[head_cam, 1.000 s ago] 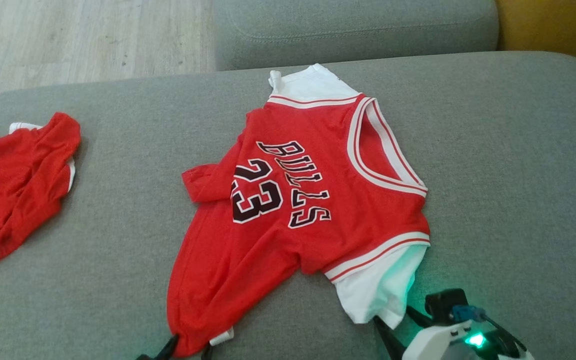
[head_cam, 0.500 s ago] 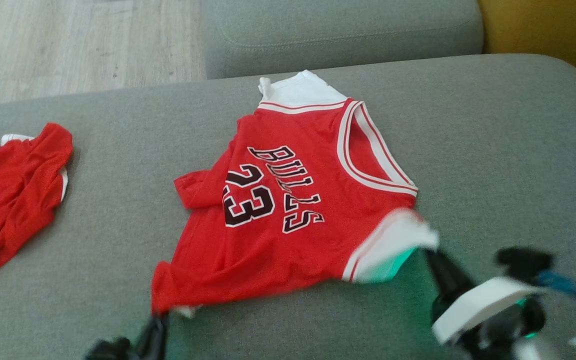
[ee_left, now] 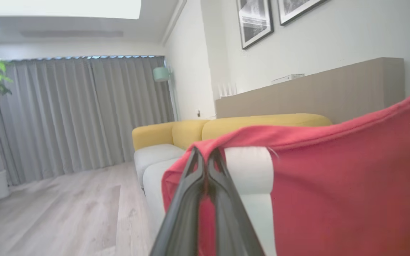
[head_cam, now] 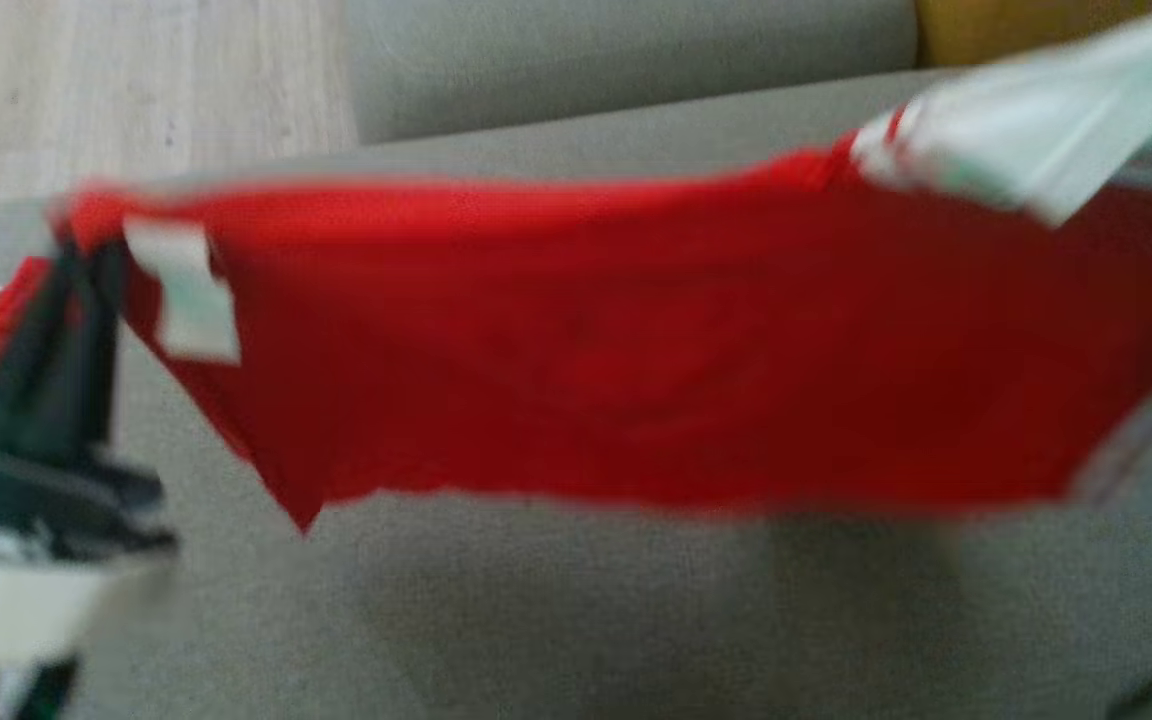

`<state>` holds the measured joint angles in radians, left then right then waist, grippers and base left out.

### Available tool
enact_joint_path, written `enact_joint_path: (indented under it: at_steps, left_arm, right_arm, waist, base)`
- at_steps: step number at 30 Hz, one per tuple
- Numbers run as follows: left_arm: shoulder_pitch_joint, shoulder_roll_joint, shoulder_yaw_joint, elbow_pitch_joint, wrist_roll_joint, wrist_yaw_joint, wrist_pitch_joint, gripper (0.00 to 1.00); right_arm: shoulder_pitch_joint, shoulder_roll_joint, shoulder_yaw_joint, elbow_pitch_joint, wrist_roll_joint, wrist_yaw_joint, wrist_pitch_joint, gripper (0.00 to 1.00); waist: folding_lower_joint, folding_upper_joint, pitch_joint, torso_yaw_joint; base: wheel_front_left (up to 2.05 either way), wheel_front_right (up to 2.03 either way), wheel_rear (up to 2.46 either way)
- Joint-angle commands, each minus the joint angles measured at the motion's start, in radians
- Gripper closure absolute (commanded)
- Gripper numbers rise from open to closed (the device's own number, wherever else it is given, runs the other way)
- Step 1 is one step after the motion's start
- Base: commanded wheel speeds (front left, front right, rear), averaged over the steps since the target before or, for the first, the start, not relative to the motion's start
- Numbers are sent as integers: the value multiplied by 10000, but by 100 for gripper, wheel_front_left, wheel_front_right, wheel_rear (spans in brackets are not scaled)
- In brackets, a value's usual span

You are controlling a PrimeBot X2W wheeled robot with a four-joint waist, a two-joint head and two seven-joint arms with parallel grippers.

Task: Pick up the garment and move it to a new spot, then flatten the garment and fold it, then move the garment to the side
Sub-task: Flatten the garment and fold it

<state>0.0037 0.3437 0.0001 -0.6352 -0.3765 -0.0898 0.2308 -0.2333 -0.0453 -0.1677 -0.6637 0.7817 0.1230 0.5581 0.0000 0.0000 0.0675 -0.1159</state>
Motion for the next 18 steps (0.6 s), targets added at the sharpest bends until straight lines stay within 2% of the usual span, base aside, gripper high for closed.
enact_joint_path:
  at_steps: [1,4,9,13,18]
  left_arm:
    - [-1410,641,533,-475,-185,-70,649,100]
    - [-3180,1235,311,-176,-875,-175,1812,100]
    - [-6368,2018,-523,1936,-1190,-317,2891,100]
    - [-8880,2319,-1399,4185,-777,-379,2732,100]
    - [-11739,2081,-2206,6988,49,-398,1316,100]
  right_arm:
    - [-1361,-99,92,-131,103,77,665,100]
    - [-3308,-252,-22,850,-182,77,1778,100]
    - [-6180,-223,219,3116,-1266,77,2746,100]
    - [-8349,-160,573,5088,-2288,77,2374,100]
    - [-10764,-73,529,7469,-3348,77,930,100]
  waist:
    - [0,0,361,-157]
    - [0,0,932,-237]
    - [0,0,2394,-224]
    - [0,0,3409,-224]
    - [0,0,4273,-201]
  base:
    - [0,0,0]
    - [0,0,0]
    - [0,0,0]
    - [0,0,0]
    - [0,0,0]
